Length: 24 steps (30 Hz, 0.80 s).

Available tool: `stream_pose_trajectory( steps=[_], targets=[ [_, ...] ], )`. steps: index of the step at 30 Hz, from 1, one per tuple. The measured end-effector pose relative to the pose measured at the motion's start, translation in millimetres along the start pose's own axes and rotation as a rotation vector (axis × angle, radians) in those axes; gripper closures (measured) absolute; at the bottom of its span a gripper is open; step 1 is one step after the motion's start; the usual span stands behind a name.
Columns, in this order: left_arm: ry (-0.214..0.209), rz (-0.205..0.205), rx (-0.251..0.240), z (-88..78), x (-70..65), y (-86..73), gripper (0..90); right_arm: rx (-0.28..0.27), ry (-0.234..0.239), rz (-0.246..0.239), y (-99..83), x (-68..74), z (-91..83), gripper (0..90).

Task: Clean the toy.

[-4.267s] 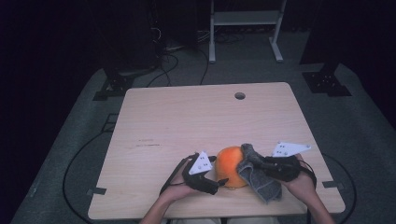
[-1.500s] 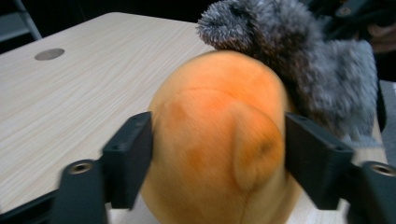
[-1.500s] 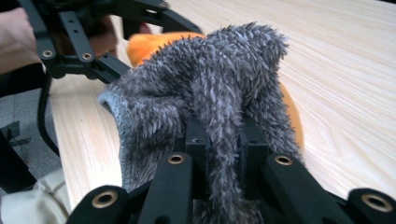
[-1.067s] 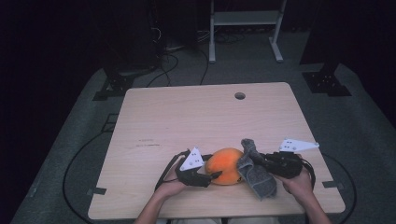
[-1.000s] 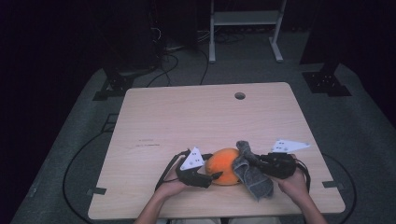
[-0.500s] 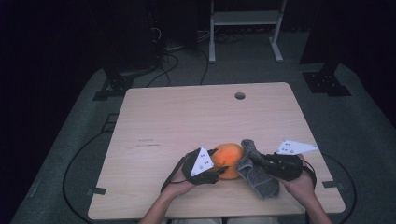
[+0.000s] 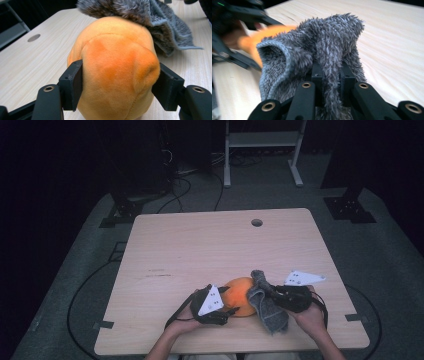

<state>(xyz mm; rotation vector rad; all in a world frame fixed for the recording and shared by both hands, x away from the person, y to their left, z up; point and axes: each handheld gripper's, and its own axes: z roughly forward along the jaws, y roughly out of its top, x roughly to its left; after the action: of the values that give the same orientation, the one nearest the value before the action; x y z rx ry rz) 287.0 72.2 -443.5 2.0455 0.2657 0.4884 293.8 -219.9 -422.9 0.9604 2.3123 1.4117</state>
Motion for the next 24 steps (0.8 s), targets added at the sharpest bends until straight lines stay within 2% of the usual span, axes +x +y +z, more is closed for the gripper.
stream_pose_trajectory(
  steps=[3,4,5,6,7,8,9,10,11,14,17,18,21,22,23,24],
  targets=[
    [-0.013,-0.040,0.002,-1.9,5.7,-3.4,29.9,0.011,0.002,0.048,-7.1,-8.9,1.9,77.8],
    [-0.028,-0.078,0.001,-3.5,9.9,-4.2,27.2,0.007,0.010,0.043,-5.7,-6.9,3.4,77.8],
    [-0.028,-0.078,0.001,-3.5,9.9,-4.2,23.6,0.007,0.010,0.043,-5.7,-6.9,3.4,77.8],
    [-0.041,-0.120,-0.006,-4.4,12.4,-3.7,19.5,0.006,0.003,0.029,-3.9,-3.1,5.3,77.8],
    [-0.052,-0.164,-0.013,-5.4,15.2,-2.8,19.5,0.006,0.003,0.029,-3.9,-3.1,5.3,77.8],
    [-0.069,-0.224,-0.035,-6.7,17.4,-1.0,17.5,0.008,-0.003,0.025,-3.7,-1.7,5.8,77.8],
    [-0.077,-0.239,-0.052,-8.0,18.3,0.3,16.1,0.009,-0.006,0.019,-3.8,-0.4,5.7,77.7],
    [-0.085,-0.244,-0.083,-10.0,17.7,4.4,16.5,0.011,0.000,0.019,-4.2,0.8,4.6,77.7],
    [-0.085,-0.244,-0.083,-10.0,17.7,4.4,18.4,0.011,0.000,0.019,-4.2,0.8,4.6,77.7],
    [-0.072,-0.222,-0.031,-6.8,15.2,4.6,23.8,0.016,0.005,0.018,-5.3,0.8,3.9,77.7],
    [-0.073,-0.230,-0.003,-7.5,17.0,1.8,28.7,0.027,0.017,0.038,-7.8,-3.4,3.9,77.6],
    [-0.089,-0.235,0.017,-8.2,18.8,0.5,28.9,0.060,-0.014,0.032,-10.6,-6.7,4.2,77.6],
    [-0.101,-0.241,0.030,-8.6,19.7,-1.5,28.9,0.079,-0.030,0.048,-13.5,-12.0,2.7,77.6],
    [-0.104,-0.229,0.042,-8.9,19.6,-1.9,28.9,0.028,0.006,0.083,-11.4,-14.6,-2.0,77.7],
    [-0.104,-0.229,0.042,-8.9,19.6,-1.9,29.0,0.028,0.006,0.083,-11.4,-14.6,-2.0,77.7],
    [-0.111,-0.221,0.050,-8.2,19.0,-1.6,29.0,-0.016,0.042,0.093,-6.5,-12.8,-5.0,77.6]
  ],
)
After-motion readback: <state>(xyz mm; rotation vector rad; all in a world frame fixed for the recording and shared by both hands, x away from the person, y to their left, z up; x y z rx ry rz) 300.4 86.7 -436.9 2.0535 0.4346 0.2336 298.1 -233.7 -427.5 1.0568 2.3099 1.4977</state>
